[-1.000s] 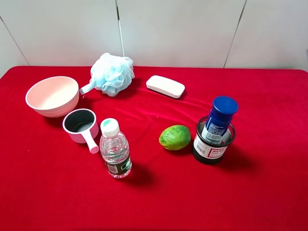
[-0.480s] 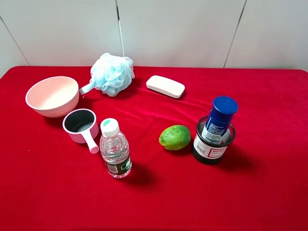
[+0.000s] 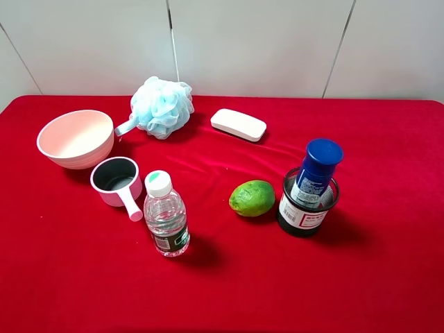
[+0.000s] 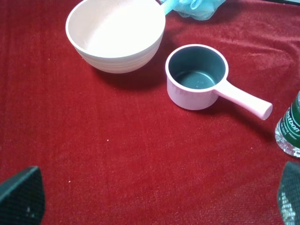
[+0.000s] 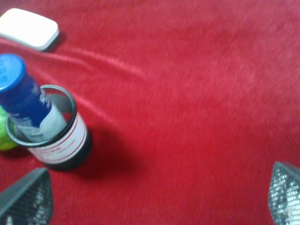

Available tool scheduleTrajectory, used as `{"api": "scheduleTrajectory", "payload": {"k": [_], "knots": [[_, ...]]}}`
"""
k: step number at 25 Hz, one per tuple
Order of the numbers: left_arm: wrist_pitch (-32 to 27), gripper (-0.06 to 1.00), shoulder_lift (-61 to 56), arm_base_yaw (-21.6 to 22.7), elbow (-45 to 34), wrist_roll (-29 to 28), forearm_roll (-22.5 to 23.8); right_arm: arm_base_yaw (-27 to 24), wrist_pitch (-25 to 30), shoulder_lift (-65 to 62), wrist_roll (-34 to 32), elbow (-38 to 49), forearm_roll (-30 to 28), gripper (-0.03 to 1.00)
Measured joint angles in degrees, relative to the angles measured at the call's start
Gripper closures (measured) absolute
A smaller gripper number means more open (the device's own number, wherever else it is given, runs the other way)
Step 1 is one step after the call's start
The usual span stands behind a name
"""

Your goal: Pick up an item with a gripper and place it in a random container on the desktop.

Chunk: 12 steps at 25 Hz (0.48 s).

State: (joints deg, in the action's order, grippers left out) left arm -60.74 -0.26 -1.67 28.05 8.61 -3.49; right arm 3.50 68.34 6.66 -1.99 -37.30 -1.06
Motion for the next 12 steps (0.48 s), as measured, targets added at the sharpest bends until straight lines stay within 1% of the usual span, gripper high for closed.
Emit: {"api": "scheduleTrajectory", "payload": {"k": [6, 12], "knots": [[-0.03, -0.05, 0.0, 0.0, 0.0, 0.0, 0.0, -0.01, -5.98, -5.46, 0.72, 3.9, -0.87, 0.28], [-0.03, -0.05, 0.0, 0.0, 0.0, 0.0, 0.0, -0.01, -8.27, -6.97, 0.72, 8.31, -2.25, 0.28]]}}
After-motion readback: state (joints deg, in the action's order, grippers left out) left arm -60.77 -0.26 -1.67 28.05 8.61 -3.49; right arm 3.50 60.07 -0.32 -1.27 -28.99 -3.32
